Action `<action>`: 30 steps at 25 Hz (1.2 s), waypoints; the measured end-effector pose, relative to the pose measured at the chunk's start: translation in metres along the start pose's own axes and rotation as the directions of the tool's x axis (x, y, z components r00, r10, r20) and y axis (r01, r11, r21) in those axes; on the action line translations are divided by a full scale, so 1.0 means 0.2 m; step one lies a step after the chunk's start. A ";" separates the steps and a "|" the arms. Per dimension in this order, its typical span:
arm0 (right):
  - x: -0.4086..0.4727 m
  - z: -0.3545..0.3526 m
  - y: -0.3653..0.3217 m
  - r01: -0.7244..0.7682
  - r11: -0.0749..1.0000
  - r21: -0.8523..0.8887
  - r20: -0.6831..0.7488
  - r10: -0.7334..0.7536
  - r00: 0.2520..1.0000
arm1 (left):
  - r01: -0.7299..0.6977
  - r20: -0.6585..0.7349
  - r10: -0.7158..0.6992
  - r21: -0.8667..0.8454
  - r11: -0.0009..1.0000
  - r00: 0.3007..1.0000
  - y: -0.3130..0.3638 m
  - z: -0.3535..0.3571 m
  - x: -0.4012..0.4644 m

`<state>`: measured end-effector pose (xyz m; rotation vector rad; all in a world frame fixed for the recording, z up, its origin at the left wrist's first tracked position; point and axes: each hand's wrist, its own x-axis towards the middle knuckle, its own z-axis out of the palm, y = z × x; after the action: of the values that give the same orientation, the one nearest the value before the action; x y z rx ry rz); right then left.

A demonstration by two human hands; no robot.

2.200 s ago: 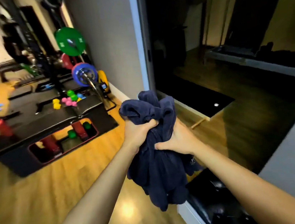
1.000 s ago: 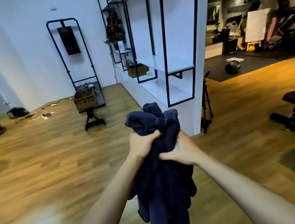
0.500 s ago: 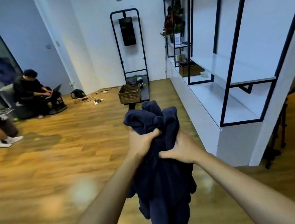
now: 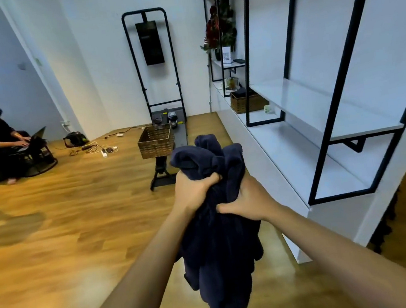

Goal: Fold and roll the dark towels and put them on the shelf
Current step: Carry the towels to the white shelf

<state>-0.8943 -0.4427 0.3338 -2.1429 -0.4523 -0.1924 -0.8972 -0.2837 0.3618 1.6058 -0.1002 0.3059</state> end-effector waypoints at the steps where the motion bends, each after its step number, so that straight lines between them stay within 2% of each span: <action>1: 0.10 -0.02 0.06 0.000 1.000 -0.006 -0.013 0.000 1.000 | -0.010 0.019 0.010 0.010 1.000 1.000 -0.02 0.05 0.11; 7: 0.87 -0.17 0.54 -0.001 0.999 -0.039 -0.038 0.000 0.999 | -0.040 0.074 0.036 0.044 0.998 0.997 -0.29 0.33 0.98; 15: 2.01 -0.34 1.02 0.038 0.999 -0.026 -0.012 -0.038 0.999 | -0.029 0.054 0.025 0.077 0.997 0.998 -0.49 0.58 2.14; 22: 2.82 -0.41 1.45 -0.085 0.991 -0.101 -0.140 0.070 0.988 | -0.014 0.160 0.009 0.029 0.999 0.987 -0.78 0.85 3.12; 26: 3.26 -0.63 1.60 -0.168 0.976 -0.141 -0.229 0.133 0.964 | -0.021 0.264 0.026 -0.022 1.000 0.964 -0.81 1.10 3.69; 30: 3.62 -0.90 1.74 -0.181 0.976 -0.125 -0.315 0.134 0.940 | -0.076 0.341 0.081 -0.026 0.997 0.937 -0.73 1.39 4.15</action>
<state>-0.0870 -0.5918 0.3920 -2.2359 -0.0865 -0.4730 -0.0286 -0.4478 0.4261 1.6321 -0.4338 0.0832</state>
